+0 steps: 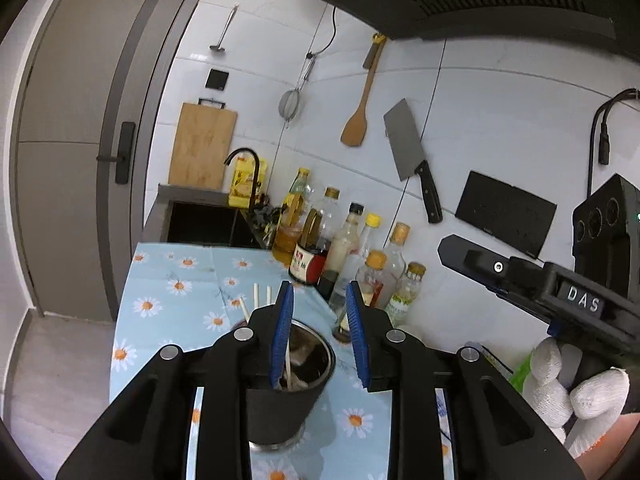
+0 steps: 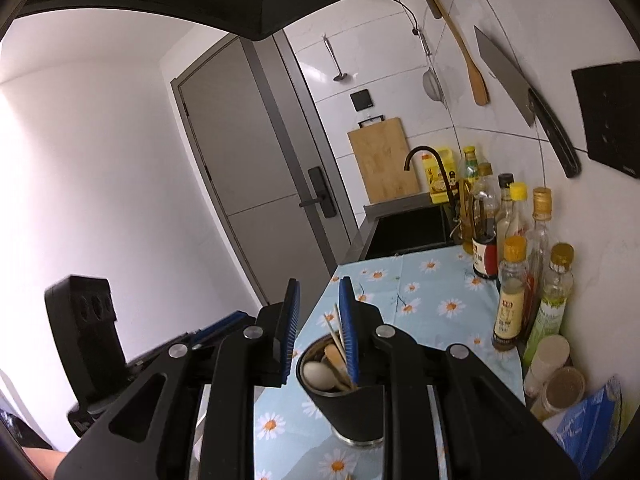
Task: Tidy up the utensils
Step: 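Move both open tools down to the last wooden chopsticks on the cloth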
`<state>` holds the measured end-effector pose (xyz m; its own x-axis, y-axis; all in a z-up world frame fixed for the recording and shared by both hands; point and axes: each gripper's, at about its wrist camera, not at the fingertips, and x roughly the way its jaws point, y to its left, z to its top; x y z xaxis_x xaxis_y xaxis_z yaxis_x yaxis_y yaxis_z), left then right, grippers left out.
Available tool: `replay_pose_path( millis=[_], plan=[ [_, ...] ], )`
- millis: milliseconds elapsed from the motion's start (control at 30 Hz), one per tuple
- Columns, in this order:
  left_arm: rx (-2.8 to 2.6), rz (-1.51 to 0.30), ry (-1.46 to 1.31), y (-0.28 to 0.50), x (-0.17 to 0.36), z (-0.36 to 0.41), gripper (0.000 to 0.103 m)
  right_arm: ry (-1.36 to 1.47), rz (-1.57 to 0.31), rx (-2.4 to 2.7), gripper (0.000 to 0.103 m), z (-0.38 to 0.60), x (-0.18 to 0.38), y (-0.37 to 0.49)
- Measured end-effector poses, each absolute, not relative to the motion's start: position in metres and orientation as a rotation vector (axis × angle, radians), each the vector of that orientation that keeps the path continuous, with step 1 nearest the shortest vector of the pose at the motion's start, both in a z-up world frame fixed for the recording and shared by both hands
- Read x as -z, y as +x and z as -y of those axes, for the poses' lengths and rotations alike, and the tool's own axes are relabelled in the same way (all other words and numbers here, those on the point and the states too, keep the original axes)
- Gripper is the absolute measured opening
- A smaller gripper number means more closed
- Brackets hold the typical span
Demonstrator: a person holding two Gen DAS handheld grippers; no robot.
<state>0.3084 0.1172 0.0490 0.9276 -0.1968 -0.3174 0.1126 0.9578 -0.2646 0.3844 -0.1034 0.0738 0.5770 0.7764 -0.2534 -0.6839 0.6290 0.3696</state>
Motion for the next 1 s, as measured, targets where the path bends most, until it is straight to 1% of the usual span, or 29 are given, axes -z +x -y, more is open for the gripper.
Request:
replay_pose_path(
  millis=[67, 100, 300, 333, 400, 567, 600, 633, 700, 1000],
  plan=[
    [0.121, -0.362, -0.248, 0.3, -0.051, -0.113, 0.026, 0.229, -0.416, -0.882, 0.031, 0.11, -0.072, 0.376],
    [0.113, -0.375, -0.251, 0.297, -0.051, -0.11, 0.026, 0.224, -0.418, -0.884, 0.032, 0.112, -0.072, 0.373],
    [0.036, -0.403, -0.254, 0.279, -0.05, -0.094, 0.027, 0.211, -0.461, -0.963, 0.032, 0.125, -0.066, 0.361],
    [0.028, -0.406, -0.254, 0.276, -0.05, -0.091, 0.03, 0.21, -0.466, -0.974, 0.032, 0.128, -0.066, 0.359],
    [0.005, -0.415, -0.254, 0.269, -0.05, -0.083, 0.032, 0.212, -0.483, -1.001, 0.032, 0.135, -0.063, 0.356],
    [-0.024, -0.452, -0.271, 0.246, -0.04, -0.068, 0.033, 0.212, -0.551, -1.045, 0.032, 0.149, -0.048, 0.348],
    [-0.024, -0.469, -0.286, 0.241, -0.036, -0.066, 0.033, 0.205, -0.568, -1.047, 0.034, 0.151, -0.044, 0.347],
    [-0.032, -0.478, -0.292, 0.237, -0.034, -0.065, 0.033, 0.201, -0.588, -1.05, 0.039, 0.152, -0.04, 0.346],
    [-0.05, -0.508, -0.295, 0.225, -0.026, -0.062, 0.033, 0.18, -0.633, -1.044, 0.042, 0.153, -0.032, 0.343],
    [-0.089, -0.639, -0.341, 0.191, 0.016, -0.068, 0.033, 0.098, -0.813, -1.036, 0.042, 0.133, 0.003, 0.337]
  ],
)
